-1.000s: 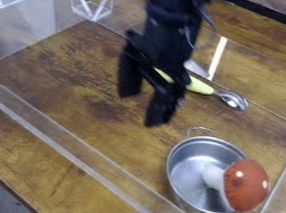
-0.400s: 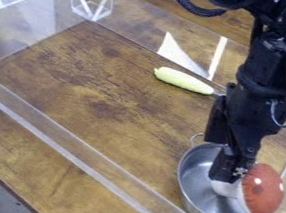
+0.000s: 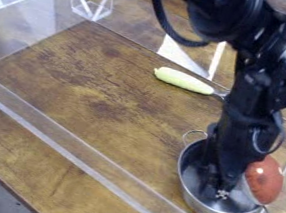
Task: Remove the mushroom from the silver pot and put it on the table
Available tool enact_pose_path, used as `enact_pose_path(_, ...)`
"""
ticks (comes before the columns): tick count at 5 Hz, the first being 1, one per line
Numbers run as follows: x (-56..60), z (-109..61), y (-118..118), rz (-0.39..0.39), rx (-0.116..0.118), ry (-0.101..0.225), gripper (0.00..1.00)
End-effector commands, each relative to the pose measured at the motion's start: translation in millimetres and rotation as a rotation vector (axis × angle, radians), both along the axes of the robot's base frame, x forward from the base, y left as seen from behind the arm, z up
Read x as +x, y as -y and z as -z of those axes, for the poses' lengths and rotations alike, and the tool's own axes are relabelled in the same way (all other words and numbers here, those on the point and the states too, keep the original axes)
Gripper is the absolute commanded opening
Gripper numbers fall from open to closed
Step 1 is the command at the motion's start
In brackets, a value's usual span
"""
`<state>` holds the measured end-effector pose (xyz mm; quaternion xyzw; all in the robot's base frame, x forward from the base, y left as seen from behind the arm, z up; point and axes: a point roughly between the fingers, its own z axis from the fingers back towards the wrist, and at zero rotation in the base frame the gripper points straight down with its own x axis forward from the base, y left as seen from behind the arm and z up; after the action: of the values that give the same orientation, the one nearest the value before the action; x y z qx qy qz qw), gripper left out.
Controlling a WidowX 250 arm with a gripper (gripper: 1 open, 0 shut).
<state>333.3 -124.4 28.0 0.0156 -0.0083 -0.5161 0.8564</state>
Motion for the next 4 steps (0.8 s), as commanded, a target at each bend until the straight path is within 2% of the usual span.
enact_pose_path(1,16.3,-20.7,-10.4,-0.032,-0.032,0.06,0.0)
enact_pose_path(2,21.2,-23.9,-14.2,-0.05,-0.034,0.059,0.0)
enact_pose_path(4,18.6,-56.4,-18.7,-0.141,-0.027,0.076,0.0)
